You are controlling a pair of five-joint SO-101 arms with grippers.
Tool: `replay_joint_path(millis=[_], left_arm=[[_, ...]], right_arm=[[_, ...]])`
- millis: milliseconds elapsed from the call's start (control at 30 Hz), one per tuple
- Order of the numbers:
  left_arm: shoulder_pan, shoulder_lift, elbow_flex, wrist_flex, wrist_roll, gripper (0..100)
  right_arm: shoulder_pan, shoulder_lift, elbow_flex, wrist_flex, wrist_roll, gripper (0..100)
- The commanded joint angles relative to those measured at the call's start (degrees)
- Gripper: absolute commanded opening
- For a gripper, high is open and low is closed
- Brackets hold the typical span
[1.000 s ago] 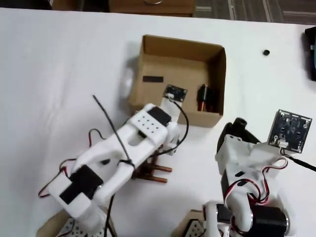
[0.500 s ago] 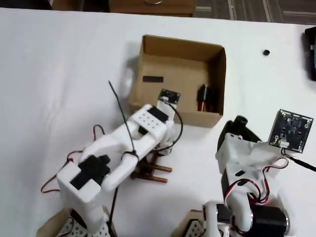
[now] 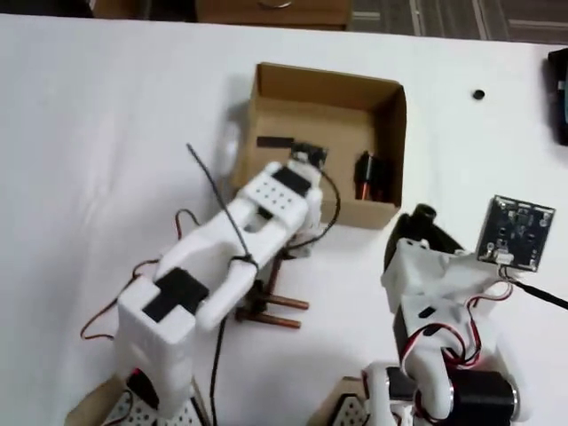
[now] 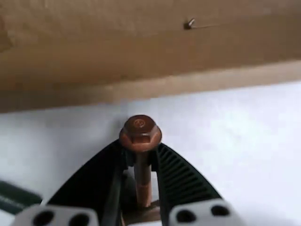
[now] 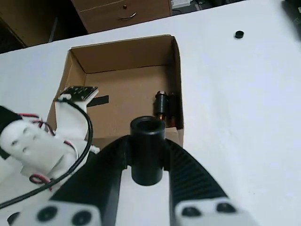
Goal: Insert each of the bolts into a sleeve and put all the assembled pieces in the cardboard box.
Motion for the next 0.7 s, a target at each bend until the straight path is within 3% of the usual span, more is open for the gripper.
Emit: replay_joint_path(millis=[0, 100, 467, 667], left_arm=[[-0.44, -0.88, -12.7, 13.45, 3.08, 2], [-0.53, -1.85, -22.46, 23.12, 4.48, 2], [-0.62, -33.05, -23.6, 22.33, 0.09, 2], [-0.79, -46.07, -18.95, 22.33, 0.0, 2]], right_arm=[[-3.56, -0.4, -0.44, -1.27, 0.09, 1.9], [-5.05, -0.48, -0.44, -1.27, 0.09, 1.9], [-6.37, -0.48, -0.44, -1.27, -0.09, 1.9], [-19.65, -0.48, -0.35, -1.27, -0.18, 1.9]])
